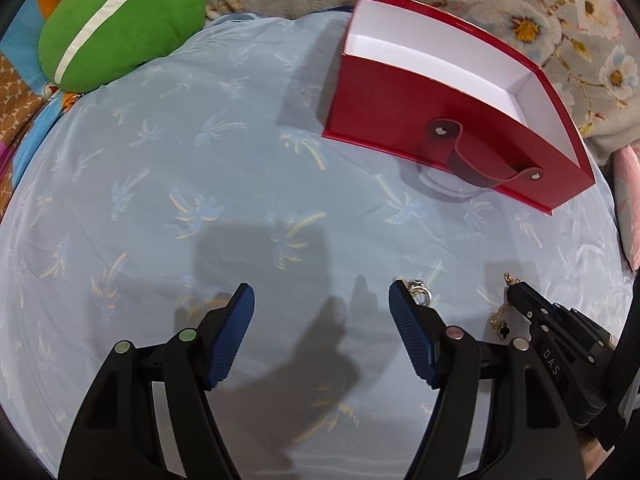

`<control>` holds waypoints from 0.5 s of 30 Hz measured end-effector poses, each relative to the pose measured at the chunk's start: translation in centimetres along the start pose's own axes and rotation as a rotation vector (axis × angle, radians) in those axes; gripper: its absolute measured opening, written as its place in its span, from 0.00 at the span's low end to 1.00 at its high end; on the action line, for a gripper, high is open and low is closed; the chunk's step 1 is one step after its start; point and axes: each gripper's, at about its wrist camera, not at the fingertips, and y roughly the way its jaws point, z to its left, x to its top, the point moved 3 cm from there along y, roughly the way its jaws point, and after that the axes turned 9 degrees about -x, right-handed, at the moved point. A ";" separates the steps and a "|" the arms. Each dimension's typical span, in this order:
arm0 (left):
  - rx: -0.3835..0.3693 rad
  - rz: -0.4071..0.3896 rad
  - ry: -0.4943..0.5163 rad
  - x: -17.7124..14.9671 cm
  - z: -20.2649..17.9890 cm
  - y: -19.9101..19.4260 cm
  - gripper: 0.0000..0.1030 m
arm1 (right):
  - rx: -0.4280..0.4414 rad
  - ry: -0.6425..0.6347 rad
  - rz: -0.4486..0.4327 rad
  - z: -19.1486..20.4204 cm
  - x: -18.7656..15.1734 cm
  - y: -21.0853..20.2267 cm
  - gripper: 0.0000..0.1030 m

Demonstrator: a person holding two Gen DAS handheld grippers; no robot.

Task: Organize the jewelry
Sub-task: 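Grasp the pearl-topped ring with the left gripper while the right grasps the black-pendant gold chain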

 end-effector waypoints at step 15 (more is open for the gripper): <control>-0.051 0.072 0.037 -1.2 -2.8 3.1 0.65 | 0.020 0.048 -0.080 -2.4 0.4 -5.1 0.03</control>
